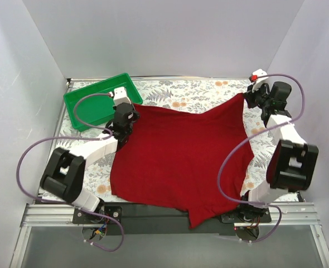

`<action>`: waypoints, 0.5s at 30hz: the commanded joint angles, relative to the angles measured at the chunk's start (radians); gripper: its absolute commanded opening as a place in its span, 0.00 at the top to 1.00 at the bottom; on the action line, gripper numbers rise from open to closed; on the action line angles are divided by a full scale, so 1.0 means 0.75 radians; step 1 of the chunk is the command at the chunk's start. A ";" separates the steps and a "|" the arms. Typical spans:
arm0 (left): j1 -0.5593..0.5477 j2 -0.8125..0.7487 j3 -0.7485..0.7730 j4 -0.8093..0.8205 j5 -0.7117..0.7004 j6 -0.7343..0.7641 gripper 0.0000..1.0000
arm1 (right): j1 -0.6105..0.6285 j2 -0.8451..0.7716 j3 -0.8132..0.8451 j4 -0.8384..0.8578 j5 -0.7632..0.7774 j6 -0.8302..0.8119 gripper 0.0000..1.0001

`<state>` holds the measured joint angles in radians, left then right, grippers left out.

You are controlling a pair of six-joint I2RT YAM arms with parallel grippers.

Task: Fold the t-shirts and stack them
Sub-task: Flatten the tshirt out

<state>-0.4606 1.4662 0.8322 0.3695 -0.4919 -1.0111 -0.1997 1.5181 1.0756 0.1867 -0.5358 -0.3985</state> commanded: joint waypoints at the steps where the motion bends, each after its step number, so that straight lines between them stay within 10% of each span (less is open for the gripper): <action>1: 0.019 0.131 0.097 0.092 -0.085 -0.022 1.00 | -0.002 0.184 0.159 0.209 -0.044 0.110 0.99; 15: 0.044 0.542 0.334 0.135 -0.101 0.012 1.00 | 0.000 0.632 0.531 0.211 0.041 0.290 0.99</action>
<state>-0.4374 1.8500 1.0267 0.4419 -0.5358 -1.0168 -0.2005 1.9633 1.3964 0.2733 -0.5270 -0.2234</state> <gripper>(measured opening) 0.016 0.019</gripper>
